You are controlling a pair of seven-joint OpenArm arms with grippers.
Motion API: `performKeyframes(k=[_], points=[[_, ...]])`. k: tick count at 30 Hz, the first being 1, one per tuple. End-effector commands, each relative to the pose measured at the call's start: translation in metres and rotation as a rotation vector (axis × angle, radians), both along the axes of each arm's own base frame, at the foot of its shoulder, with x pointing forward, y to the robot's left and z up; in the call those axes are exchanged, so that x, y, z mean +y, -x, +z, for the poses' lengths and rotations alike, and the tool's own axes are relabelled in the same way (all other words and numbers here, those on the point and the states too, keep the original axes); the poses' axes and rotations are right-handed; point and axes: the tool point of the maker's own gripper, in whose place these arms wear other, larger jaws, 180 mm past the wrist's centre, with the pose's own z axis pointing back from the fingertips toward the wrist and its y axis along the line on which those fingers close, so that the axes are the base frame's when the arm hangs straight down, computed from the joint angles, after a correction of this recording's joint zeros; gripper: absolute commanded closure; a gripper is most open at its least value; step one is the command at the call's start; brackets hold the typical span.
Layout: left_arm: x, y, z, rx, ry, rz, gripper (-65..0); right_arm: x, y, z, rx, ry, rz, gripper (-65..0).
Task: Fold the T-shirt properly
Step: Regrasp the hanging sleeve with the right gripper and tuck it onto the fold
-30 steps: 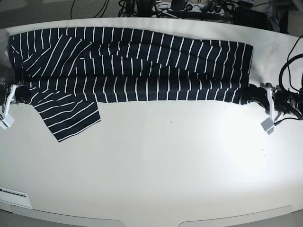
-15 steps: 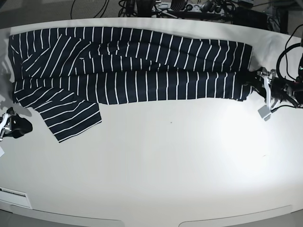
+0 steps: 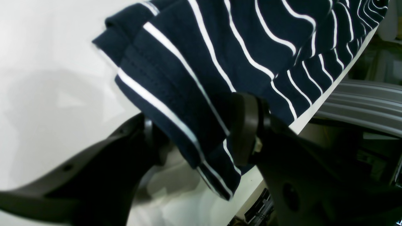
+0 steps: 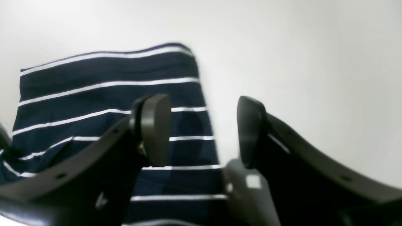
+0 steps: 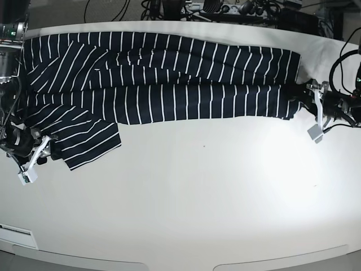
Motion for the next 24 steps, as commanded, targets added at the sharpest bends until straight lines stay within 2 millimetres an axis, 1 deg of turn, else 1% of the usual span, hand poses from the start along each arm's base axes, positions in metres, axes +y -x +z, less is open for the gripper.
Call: performKeyframes(k=[1,3,6,10,12,16,18,19,20,22,23,24], points=[[0.009,-0.003,0.007,-0.015,-0.028,-0.014,-31.8,-0.007,-0.011,0.015,-0.048,-0.007,-0.017,-35.9],[0.009,-0.003,0.007,-0.015,-0.028,-0.014,-31.8,-0.011,-0.008,0.001,-0.018,-0.017,-0.048,-35.9],[0.009,-0.003,0.007,-0.016,-0.028,-0.013,-31.6,-0.016,-0.002,-0.013,0.009,-0.041,-0.066,-35.9],[0.009,-0.003,0.007,-0.015,-0.028,-0.013,-31.6,-0.015,0.004,-0.022,0.033,-0.053,-0.06,-35.9],[0.009,-0.003,0.007,-0.015,-0.027,-0.013,-31.6,-0.01,0.004,-0.023,0.033,-0.061,-0.048,-35.9],[0.008,-0.005,0.008,-0.026,-0.019,-0.006,-31.6,0.014,0.004,-0.024,0.029,-0.131,0.003,-35.8],[0.008,-0.005,0.008,-0.027,-0.019,-0.006,-31.6,0.021,0.003,-0.022,0.029,-0.175,0.004,-34.9],[0.008,-0.005,0.008,-0.027,-0.019,-0.006,-31.6,0.023,0.002,-0.019,0.02,-0.202,0.001,-30.8],[0.007,-0.006,0.008,-0.029,-0.018,-0.004,-31.6,0.025,0.0,-0.015,0.008,-0.228,-0.001,-23.5],[0.006,-0.01,0.011,-0.049,-0.005,0.009,-31.6,0.028,-0.003,-0.004,-0.013,-0.279,-0.005,-2.4],[0.004,-0.014,0.012,-0.063,0.004,0.017,-31.6,0.029,-0.004,0.001,-0.015,-0.315,-0.005,0.0],[0.003,-0.016,0.014,-0.074,0.012,0.025,-31.6,0.031,-0.005,0.009,-0.02,-0.356,-0.003,0.0]])
